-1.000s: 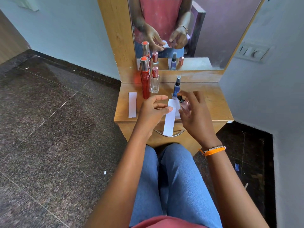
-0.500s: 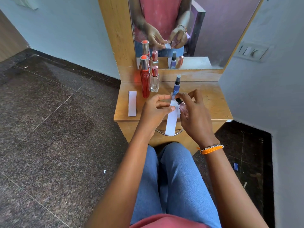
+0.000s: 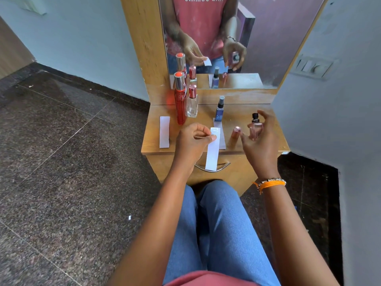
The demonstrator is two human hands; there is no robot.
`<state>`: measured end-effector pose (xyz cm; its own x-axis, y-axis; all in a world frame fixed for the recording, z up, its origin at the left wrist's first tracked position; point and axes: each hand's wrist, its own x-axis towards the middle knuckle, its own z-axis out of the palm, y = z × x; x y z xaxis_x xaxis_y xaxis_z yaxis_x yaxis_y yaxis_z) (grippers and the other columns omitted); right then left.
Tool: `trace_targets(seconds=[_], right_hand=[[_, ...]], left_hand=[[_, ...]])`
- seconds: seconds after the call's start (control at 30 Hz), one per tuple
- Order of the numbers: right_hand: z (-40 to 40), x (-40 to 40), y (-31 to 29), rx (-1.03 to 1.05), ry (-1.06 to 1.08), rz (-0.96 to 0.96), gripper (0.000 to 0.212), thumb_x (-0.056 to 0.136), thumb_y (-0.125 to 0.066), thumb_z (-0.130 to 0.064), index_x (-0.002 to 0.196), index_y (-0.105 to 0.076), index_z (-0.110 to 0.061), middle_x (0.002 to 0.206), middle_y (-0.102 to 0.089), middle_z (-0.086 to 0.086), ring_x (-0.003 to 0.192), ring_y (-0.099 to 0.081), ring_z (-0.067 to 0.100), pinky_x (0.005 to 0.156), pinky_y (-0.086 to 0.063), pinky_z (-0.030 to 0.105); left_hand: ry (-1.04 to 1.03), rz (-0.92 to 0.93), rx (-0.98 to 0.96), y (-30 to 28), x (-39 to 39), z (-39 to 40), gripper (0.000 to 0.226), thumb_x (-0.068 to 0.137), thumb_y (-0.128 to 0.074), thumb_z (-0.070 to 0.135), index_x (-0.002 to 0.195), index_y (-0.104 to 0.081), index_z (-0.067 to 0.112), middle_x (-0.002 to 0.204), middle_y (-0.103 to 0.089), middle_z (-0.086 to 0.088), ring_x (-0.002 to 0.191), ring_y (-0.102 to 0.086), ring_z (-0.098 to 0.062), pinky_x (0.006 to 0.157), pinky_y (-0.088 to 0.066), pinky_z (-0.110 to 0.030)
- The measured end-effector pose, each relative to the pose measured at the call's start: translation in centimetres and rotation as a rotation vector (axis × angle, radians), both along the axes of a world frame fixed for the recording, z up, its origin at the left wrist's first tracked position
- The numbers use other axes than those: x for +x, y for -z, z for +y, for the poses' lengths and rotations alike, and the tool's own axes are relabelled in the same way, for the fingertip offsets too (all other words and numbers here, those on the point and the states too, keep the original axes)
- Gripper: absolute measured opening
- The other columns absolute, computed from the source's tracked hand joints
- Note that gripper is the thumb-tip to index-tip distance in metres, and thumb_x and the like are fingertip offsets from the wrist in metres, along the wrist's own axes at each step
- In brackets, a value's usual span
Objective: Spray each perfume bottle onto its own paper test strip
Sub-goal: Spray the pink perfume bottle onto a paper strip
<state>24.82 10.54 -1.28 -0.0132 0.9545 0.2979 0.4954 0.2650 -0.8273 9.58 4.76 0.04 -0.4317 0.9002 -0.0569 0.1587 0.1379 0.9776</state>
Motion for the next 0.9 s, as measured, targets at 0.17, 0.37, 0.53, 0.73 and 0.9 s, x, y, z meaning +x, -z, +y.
trace_targets(seconds=[0.17, 0.37, 0.53, 0.73, 0.9], right_hand=[[1.2, -0.1, 0.6, -0.082, -0.119, -0.036, 0.069, 0.074, -0.072, -0.001, 0.132, -0.041, -0.02, 0.096, -0.061, 0.006, 0.08, -0.057, 0.016, 0.068, -0.044, 0.021], [2.1, -1.2, 1.0, -0.05, -0.086, -0.05, 0.052, 0.078, -0.067, -0.002, 0.125, -0.047, -0.013, 0.074, -0.052, -0.015, 0.078, -0.054, 0.013, 0.071, -0.044, 0.027], [2.3, 0.4, 1.4, -0.051, -0.012, 0.019, 0.049, 0.08, -0.068, -0.005, 0.124, -0.047, -0.011, 0.076, -0.05, -0.019, 0.072, -0.054, 0.007, 0.058, -0.037, 0.003], [1.9, 1.3, 2.0, -0.054, -0.026, 0.093, 0.046, 0.08, -0.069, -0.008, 0.12, -0.047, -0.014, 0.075, -0.053, -0.016, 0.068, -0.055, -0.009, 0.061, -0.039, 0.002], [1.9, 1.5, 2.2, -0.052, -0.035, 0.134, 0.046, 0.08, -0.071, -0.008, 0.119, -0.047, -0.012, 0.079, -0.053, -0.017, 0.066, -0.054, -0.012, 0.06, -0.039, 0.001]], left_hand=[[-0.005, 0.054, 0.008, 0.4, 0.6, 0.6, 0.008, 0.077, -0.07, 0.004, 0.083, -0.072, 0.01, 0.08, -0.07, 0.002, 0.07, -0.06, 0.003, 0.072, -0.048, -0.015], [0.042, 0.108, -0.002, 0.8, 1.5, 1.8, 0.02, 0.074, -0.071, 0.0, 0.092, -0.073, 0.009, 0.093, -0.073, -0.006, 0.075, -0.064, -0.002, 0.074, -0.05, -0.012], [0.101, 0.182, -0.033, 0.7, 3.1, 3.3, 0.033, 0.075, -0.068, -0.006, 0.104, -0.07, 0.009, 0.103, -0.071, -0.008, 0.084, -0.064, -0.008, 0.062, -0.046, -0.005], [0.121, 0.383, -0.051, 1.5, 4.6, 5.0, 0.04, 0.076, -0.068, -0.006, 0.114, -0.065, 0.007, 0.116, -0.064, -0.013, 0.102, -0.062, -0.023, 0.083, -0.051, -0.026], [0.094, 0.693, -0.089, 2.4, 5.1, 4.9, 0.03, 0.082, -0.067, 0.009, 0.111, -0.068, 0.014, 0.118, -0.054, -0.005, 0.108, -0.046, -0.026, 0.086, -0.044, -0.032]])
